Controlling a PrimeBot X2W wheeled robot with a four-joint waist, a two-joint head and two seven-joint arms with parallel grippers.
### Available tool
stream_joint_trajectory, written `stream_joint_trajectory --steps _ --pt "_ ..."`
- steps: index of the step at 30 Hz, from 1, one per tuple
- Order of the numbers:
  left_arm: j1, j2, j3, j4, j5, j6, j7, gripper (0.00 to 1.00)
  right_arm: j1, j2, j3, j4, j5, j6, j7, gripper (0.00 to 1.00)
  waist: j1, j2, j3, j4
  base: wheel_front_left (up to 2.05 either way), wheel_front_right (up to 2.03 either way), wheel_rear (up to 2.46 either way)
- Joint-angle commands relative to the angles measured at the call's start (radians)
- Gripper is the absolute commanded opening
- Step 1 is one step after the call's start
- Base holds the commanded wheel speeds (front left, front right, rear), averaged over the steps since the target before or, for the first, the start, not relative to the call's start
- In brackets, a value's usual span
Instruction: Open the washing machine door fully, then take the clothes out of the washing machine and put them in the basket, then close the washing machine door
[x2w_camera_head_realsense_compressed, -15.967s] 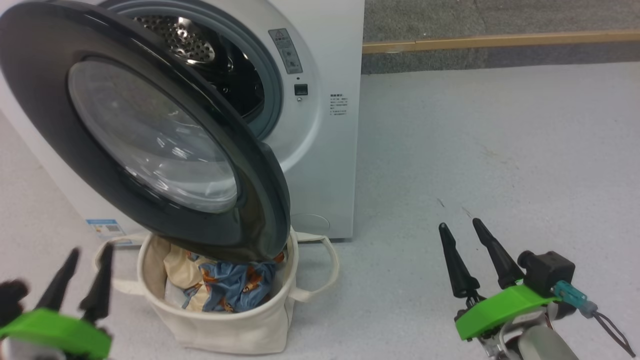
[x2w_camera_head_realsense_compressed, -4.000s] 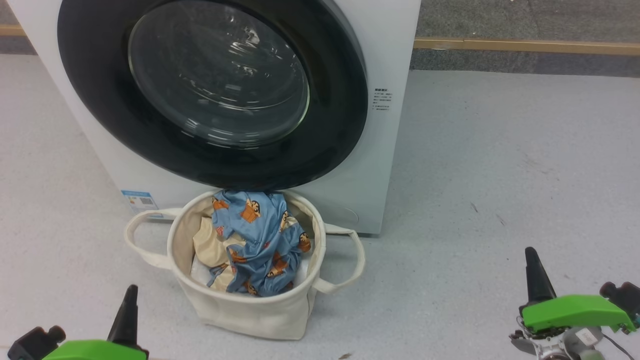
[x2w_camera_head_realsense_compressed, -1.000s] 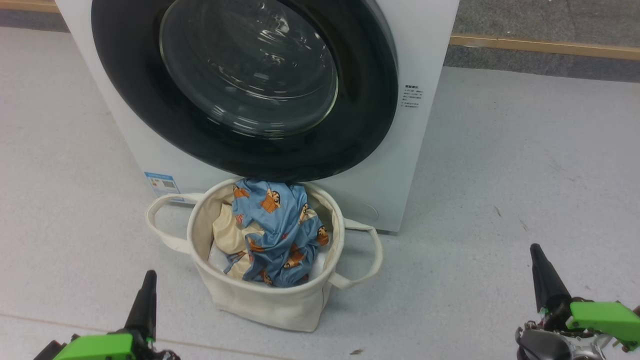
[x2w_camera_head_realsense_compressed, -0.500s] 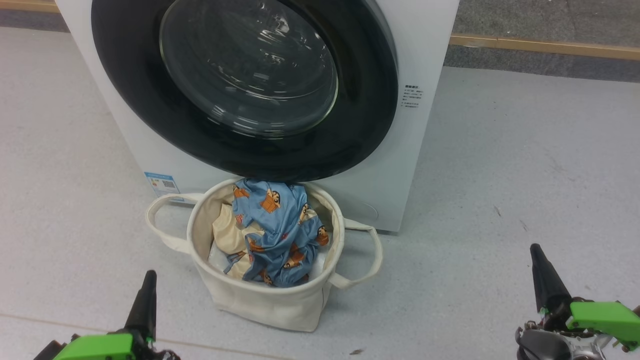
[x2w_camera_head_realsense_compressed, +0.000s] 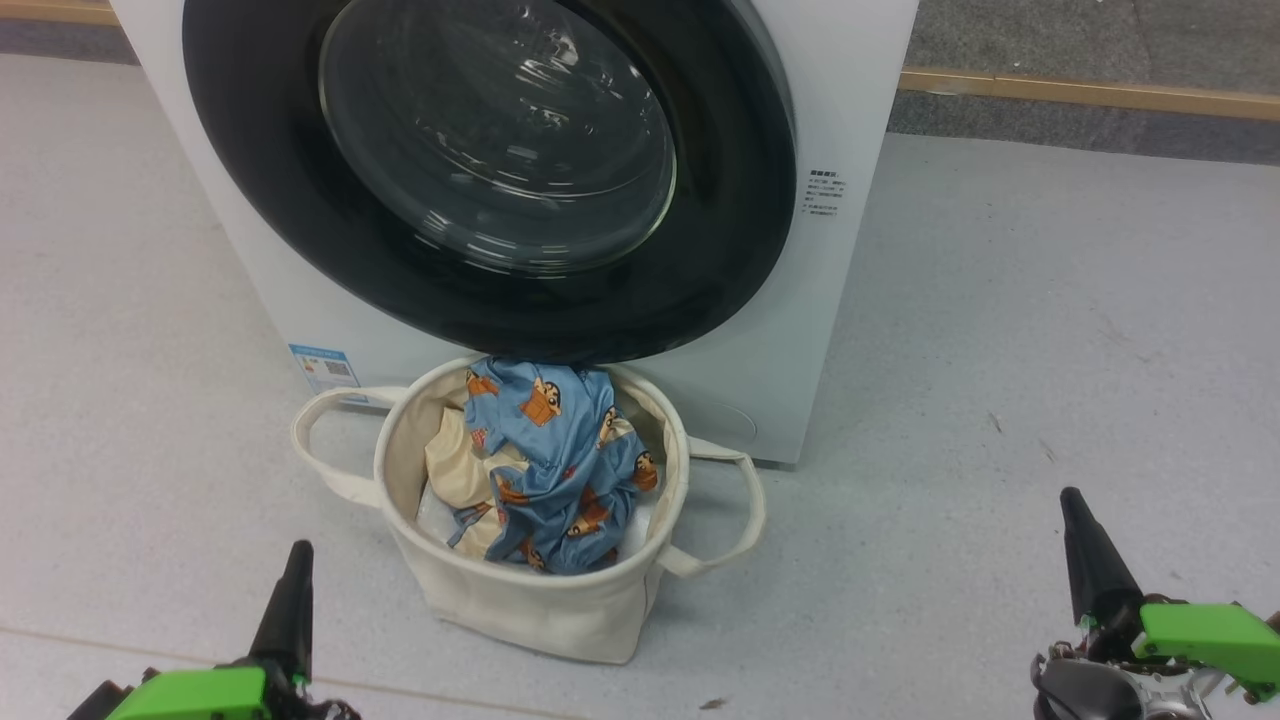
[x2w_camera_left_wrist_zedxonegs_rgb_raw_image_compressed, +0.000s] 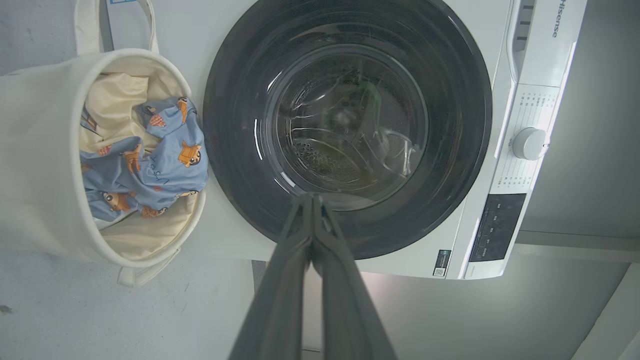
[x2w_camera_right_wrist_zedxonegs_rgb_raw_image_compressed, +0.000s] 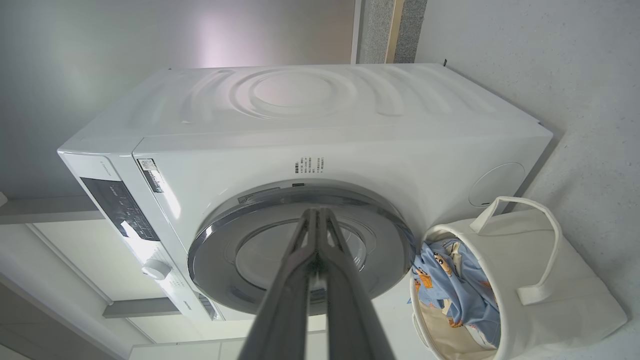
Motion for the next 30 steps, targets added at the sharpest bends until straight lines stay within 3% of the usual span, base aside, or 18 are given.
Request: stream_joint_trajectory --steps 1,30 --pt "-0.024 0.006 0.034 -0.037 -0.004 -0.007 0.008 0.00 -0.015 -0.008 0.019 -0.040 0.006 0.000 0.008 0.00 0.0000 0.0000 0.000 0.000 0.00 0.00 0.00" --pt "-0.024 0.006 0.034 -0.037 -0.004 -0.007 0.008 0.00 -0.015 -0.008 0.019 -0.040 0.006 0.000 0.008 0.00 0.0000 0.0000 0.000 0.000 0.00 0.00 0.00"
